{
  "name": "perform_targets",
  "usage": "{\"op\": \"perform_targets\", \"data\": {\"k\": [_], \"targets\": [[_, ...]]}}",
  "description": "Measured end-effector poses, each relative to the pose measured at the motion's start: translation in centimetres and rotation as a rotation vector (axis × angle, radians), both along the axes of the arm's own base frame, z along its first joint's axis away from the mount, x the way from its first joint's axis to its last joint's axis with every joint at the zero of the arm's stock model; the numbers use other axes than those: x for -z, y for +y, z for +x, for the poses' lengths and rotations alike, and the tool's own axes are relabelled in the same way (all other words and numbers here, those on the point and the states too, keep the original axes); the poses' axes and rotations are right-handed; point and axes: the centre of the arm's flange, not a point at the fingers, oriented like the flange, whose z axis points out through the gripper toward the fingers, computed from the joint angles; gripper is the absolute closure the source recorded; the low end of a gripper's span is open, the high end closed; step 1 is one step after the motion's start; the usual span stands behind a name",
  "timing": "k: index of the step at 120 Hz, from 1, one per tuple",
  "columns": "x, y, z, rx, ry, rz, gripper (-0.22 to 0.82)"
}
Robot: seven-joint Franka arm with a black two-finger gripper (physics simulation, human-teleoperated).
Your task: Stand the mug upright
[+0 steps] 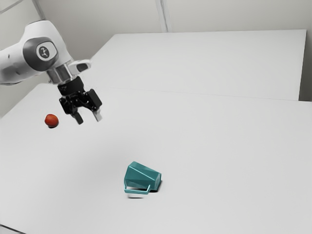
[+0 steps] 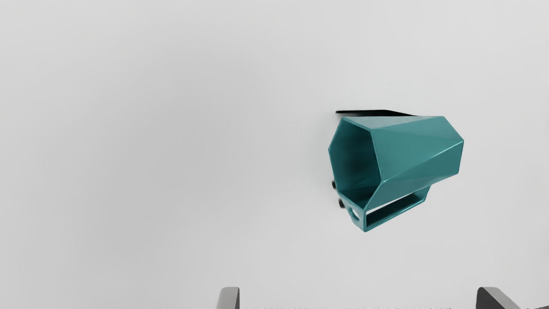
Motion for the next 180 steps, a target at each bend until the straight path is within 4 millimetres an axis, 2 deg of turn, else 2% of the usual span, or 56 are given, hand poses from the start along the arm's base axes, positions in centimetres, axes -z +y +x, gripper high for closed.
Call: {"op": "perform_targets", "data": {"k": [8, 16, 40, 77, 103, 142, 180], "targets": [[2.2, 1.4, -1.3, -0.062, 0.016, -0.09, 0.0], [4.0, 1.8, -2.5, -0.101, 0.023, -0.168, 0.0], [9.2, 1.3, -5.3, -0.147, 0.046, -0.303, 0.0], [14.8, -0.7, -5.9, -0.13, 0.016, -0.349, 0.0], [17.1, -1.7, -6.6, -0.126, -0.027, -0.407, 0.0], [20.0, -4.4, -5.4, -0.065, -0.086, -0.446, 0.0], [21.1, -6.2, -4.4, -0.029, -0.157, -0.483, 0.0]]}}
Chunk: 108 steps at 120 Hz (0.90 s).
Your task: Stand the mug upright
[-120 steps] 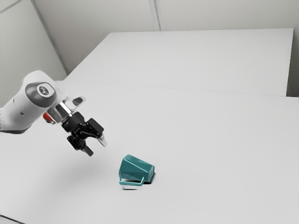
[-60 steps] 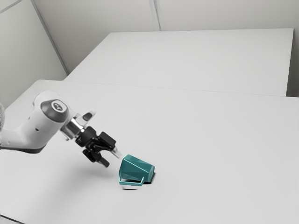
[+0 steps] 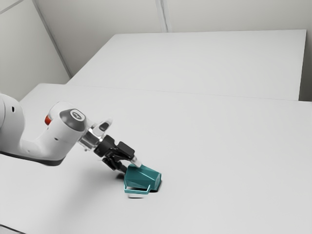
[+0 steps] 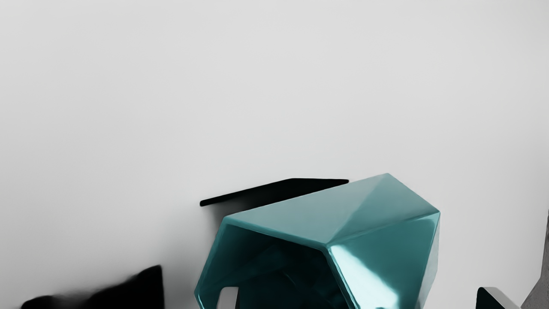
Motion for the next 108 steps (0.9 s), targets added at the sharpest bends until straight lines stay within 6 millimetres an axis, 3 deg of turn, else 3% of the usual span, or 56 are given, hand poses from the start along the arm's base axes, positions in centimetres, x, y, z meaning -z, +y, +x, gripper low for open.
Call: {"op": "perform_targets", "data": {"k": [72, 108], "targets": [[1.2, -1.4, -0.9, -0.012, -0.004, -0.096, 0.01], [1.5, -1.4, -1.1, -0.022, -0.007, -0.124, 0.15]]}}
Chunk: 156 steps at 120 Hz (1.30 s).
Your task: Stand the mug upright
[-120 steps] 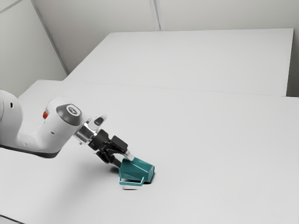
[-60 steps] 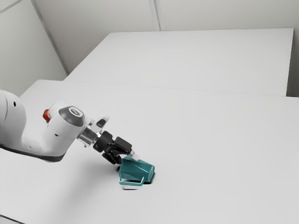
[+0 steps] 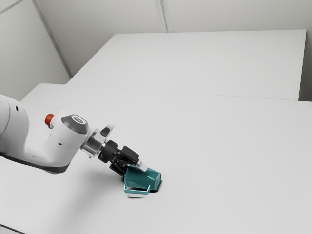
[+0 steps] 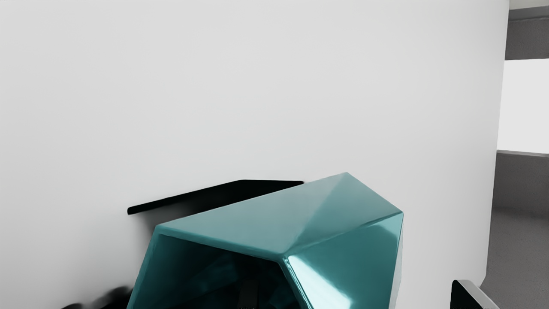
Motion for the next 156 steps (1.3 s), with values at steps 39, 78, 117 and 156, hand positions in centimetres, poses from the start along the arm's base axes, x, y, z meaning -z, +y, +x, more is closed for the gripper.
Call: {"op": "perform_targets", "data": {"k": [39, 78, 117, 156], "targets": [[0.3, 0.2, 0.0, -0.004, -0.018, -0.015, 0.41], [-0.3, 0.1, 0.4, -0.002, -0.049, -0.023, 0.6], [-4.0, -2.9, 2.6, 0.044, -0.144, -0.045, 0.75], [-17.1, -4.5, 8.1, 0.299, -0.43, 0.22, 0.77]]}}
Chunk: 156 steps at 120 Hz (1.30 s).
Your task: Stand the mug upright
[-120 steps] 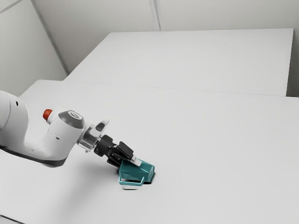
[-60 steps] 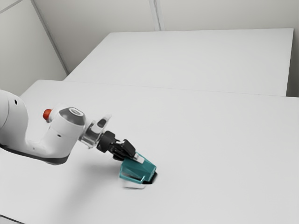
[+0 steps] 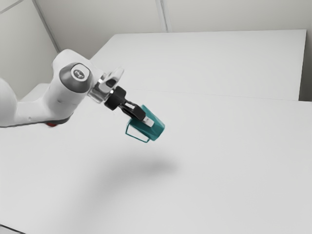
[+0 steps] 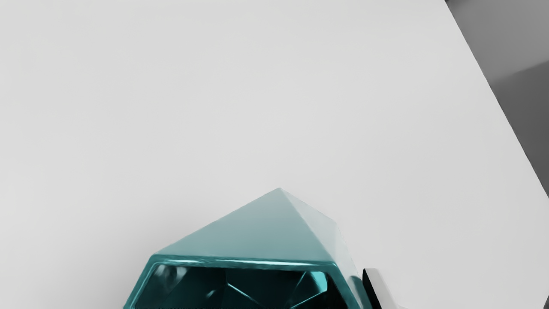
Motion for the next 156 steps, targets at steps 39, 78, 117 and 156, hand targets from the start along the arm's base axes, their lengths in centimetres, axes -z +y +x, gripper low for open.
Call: {"op": "perform_targets", "data": {"k": [39, 78, 117, 156], "targets": [[1.6, 3.7, 2.0, 0.132, -0.029, 0.574, 0.78], [7.0, 5.6, 0.7, 0.078, 0.023, 0.675, 0.78], [8.1, 8.8, -0.1, -0.033, 0.009, 0.677, 0.78], [9.4, 10.9, 0.5, -0.109, -0.01, 0.68, 0.78]]}}
